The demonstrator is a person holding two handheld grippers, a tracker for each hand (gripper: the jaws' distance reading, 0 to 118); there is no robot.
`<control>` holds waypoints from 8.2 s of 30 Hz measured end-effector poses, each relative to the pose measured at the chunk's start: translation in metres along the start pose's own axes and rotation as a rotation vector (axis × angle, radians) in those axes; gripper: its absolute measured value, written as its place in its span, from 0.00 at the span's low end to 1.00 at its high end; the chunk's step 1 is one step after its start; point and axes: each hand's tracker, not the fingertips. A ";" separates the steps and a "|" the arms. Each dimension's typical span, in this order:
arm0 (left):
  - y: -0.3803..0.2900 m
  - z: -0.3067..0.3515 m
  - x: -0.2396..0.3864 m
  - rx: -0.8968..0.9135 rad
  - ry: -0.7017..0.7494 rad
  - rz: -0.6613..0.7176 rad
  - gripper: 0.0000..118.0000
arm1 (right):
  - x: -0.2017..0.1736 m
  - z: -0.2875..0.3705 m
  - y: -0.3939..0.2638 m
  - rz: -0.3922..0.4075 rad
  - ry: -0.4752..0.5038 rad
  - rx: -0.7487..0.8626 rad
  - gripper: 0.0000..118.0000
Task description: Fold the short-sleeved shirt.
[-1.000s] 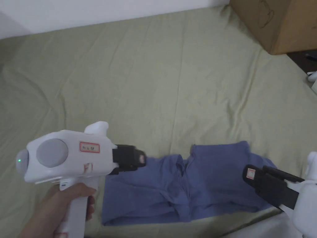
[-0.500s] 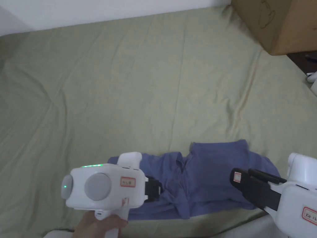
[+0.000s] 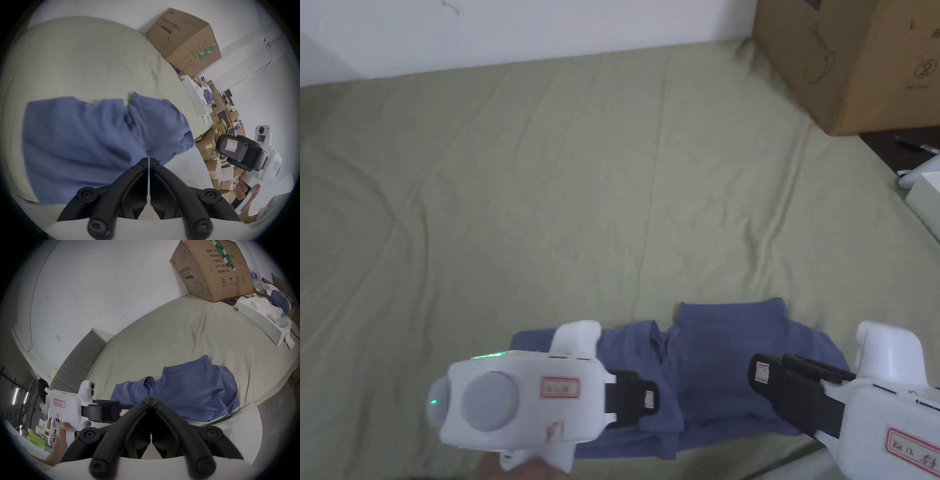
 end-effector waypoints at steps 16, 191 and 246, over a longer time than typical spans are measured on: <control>-0.006 0.095 -0.191 0.205 -0.292 0.429 0.94 | -0.025 -0.033 -0.003 0.050 0.007 -0.089 0.00; 0.132 0.251 -0.324 -0.095 1.184 0.080 0.22 | -0.159 -0.041 0.022 0.455 -0.259 0.415 0.00; -0.032 0.184 0.114 0.970 0.749 -0.308 0.78 | -0.134 0.050 0.047 0.385 -0.187 0.610 0.05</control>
